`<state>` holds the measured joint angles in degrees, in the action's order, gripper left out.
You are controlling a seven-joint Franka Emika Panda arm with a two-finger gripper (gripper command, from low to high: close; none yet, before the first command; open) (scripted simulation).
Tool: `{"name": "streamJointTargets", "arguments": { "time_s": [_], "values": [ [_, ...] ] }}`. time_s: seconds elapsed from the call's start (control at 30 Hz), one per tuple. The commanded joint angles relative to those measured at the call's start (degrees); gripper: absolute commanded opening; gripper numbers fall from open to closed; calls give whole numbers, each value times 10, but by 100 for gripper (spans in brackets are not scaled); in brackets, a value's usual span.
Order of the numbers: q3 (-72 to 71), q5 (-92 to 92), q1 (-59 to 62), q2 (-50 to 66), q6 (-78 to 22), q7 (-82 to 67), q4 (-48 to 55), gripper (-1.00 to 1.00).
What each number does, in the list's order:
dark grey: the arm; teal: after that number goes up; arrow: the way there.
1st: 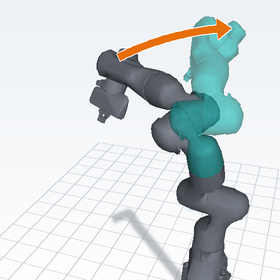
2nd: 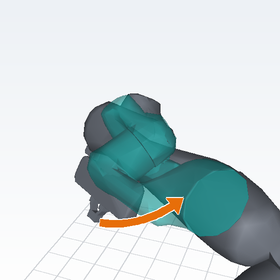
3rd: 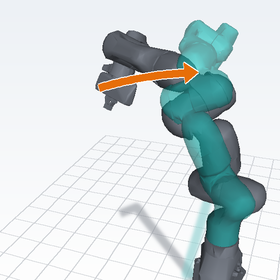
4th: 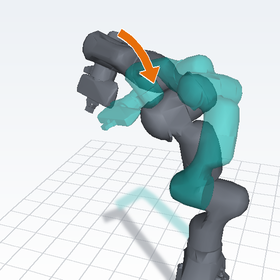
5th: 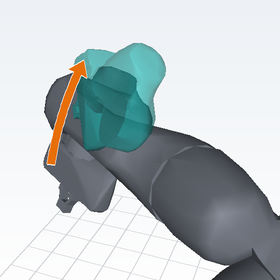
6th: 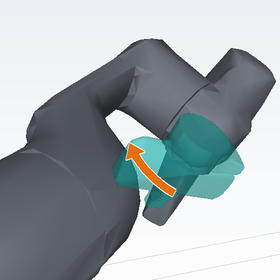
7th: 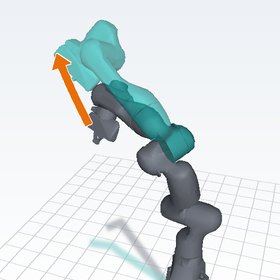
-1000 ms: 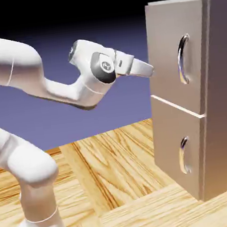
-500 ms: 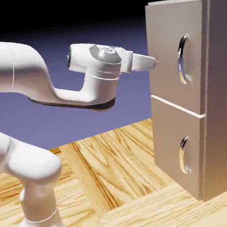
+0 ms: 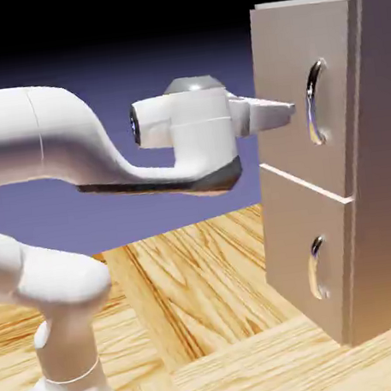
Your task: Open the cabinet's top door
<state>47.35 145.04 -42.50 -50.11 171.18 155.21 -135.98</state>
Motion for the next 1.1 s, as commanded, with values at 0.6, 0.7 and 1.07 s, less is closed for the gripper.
{"name": "streamJointTargets", "arguments": {
  "time_s": [0.6, 0.7, 1.07],
  "values": [
    [3, 71, -14, 47, -79, 108, 16, -100],
    [-53, 33, 49, 51, -102, 108, -16, -100],
    [-277, -119, 276, 43, -151, 108, -106, -100]
  ]
}}
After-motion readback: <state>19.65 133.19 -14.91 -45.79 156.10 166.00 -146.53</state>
